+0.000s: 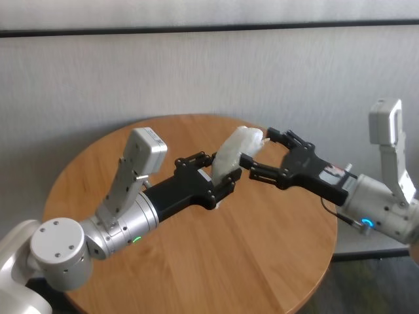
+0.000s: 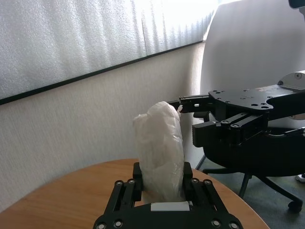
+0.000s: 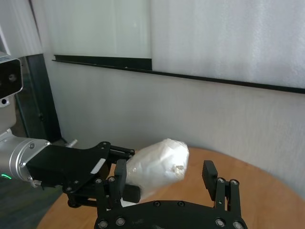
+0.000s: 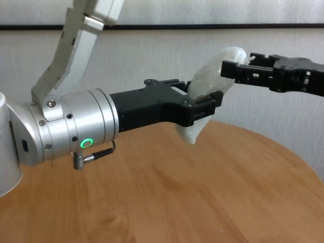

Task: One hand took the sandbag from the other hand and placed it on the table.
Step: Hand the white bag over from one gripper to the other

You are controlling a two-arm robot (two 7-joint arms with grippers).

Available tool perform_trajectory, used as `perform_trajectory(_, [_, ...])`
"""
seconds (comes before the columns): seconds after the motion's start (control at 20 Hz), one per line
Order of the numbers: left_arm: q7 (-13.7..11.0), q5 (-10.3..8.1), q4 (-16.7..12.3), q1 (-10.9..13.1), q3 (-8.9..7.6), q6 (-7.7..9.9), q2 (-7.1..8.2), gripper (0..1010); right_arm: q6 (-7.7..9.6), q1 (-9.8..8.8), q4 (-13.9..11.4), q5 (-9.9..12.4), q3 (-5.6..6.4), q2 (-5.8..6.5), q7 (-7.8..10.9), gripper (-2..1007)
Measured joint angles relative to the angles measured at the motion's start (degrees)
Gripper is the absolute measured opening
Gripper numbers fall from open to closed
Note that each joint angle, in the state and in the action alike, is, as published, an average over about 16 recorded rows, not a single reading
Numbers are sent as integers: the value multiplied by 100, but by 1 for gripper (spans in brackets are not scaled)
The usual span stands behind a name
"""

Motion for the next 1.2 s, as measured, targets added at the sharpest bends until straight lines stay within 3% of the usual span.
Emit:
perform_trajectory(0.25, [-6, 3, -2, 2, 2, -5, 2, 505, 98, -159, -111, 355, 78, 21, -37, 1001])
perform_trajectory(0.45, [-9, 4, -3, 3, 3, -7, 4, 505, 211, -318, -185, 743, 175, -30, -79, 1001])
perform_trajectory(0.85, [-12, 6, -6, 5, 6, -11, 6, 505, 407, -542, -173, 1558, 343, -270, -200, 1001])
perform_trajectory(1.2, [-13, 6, -7, 6, 7, -13, 8, 505, 567, -533, 15, 2120, 363, -484, -180, 1001])
